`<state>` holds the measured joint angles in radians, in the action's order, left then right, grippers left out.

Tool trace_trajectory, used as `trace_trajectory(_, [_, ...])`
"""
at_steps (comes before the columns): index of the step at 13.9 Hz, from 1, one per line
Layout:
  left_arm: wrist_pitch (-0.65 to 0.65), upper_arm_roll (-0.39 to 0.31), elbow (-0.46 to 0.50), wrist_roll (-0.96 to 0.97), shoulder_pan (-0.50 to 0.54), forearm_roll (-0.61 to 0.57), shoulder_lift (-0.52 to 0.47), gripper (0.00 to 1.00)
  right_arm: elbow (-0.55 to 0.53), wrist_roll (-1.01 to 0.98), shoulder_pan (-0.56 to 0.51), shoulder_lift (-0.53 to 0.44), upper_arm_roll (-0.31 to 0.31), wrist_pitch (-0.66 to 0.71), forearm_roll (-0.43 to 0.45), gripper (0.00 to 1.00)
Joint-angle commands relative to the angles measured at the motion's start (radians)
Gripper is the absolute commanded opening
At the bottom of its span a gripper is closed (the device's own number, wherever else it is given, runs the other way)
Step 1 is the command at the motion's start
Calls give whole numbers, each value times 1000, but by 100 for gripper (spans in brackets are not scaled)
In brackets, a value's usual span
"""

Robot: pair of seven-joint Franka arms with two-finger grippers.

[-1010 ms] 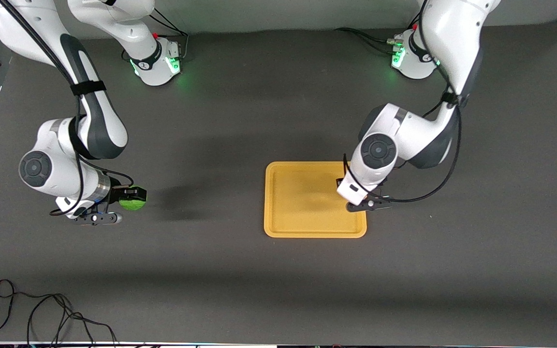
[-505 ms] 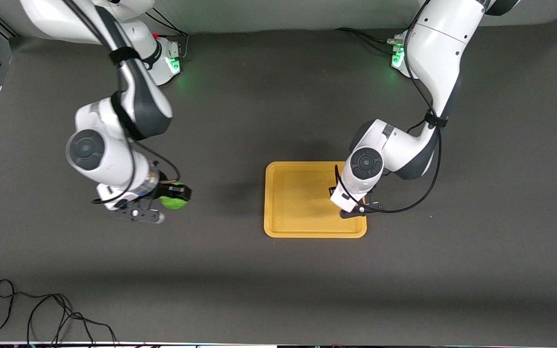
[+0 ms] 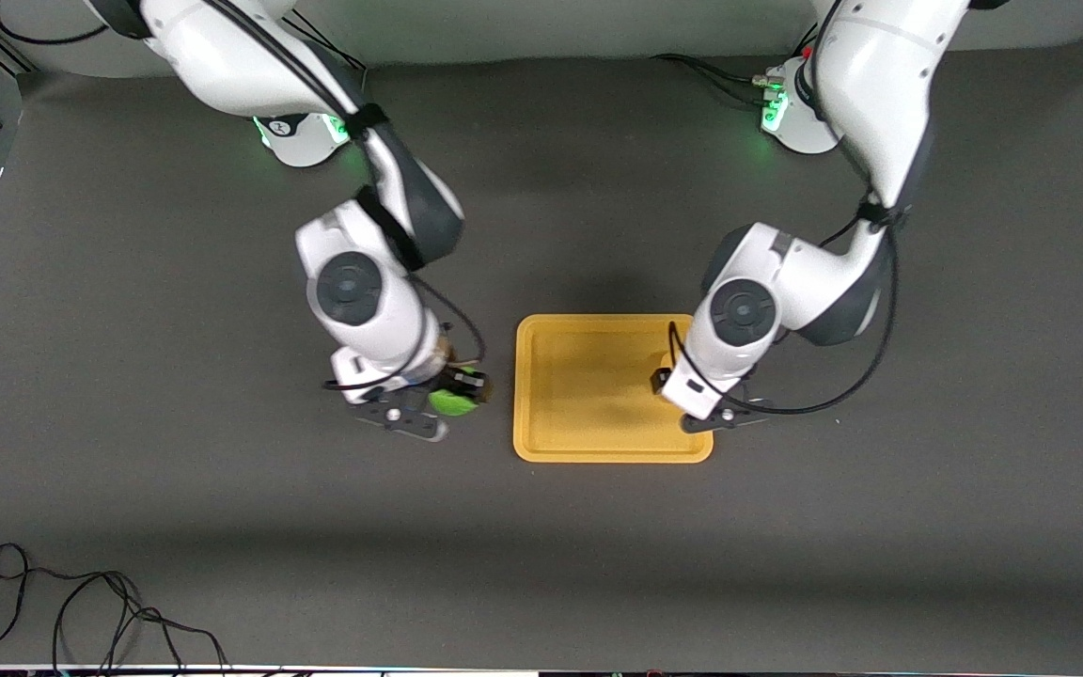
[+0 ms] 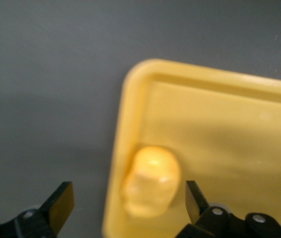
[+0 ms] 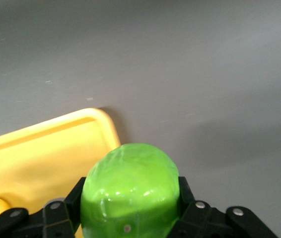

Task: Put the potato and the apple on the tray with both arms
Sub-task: 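Release the potato on the tray while the right gripper carries the apple, then lower the apple onto the tray beside the potato and open the right gripper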

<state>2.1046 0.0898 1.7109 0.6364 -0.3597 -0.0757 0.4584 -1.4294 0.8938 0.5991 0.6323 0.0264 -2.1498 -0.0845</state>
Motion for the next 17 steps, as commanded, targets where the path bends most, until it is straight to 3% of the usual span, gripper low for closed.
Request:
trace_trajectory(1, [-130,2,29,-125,88,11,-182,100,98,94,73,99,14,-38,-12,23])
trace_trajectory(7, [-300,-4,30,-469,292,13,-375,100,289,197,195,357,12,-131,-8,23])
trace_trajectory(11, [-415,-18,24,-631,353,51,-521,100,294,201,197,375,12,-134,-9,24])
trace_trajectory(12, [-438,-28,16,-656,372,89,-549,100,294,201,197,376,12,-134,-11,38])
trace_trajectory(13, [-448,-33,15,-665,383,103,-573,100,293,203,197,376,12,-134,-9,76])
trace_trajectory(14, [-452,-35,18,-672,383,106,-590,100,293,194,197,372,12,-134,-1,100])
trace_trajectory(17, [-462,-30,22,-675,377,106,-592,100,270,149,183,313,18,-113,31,100])
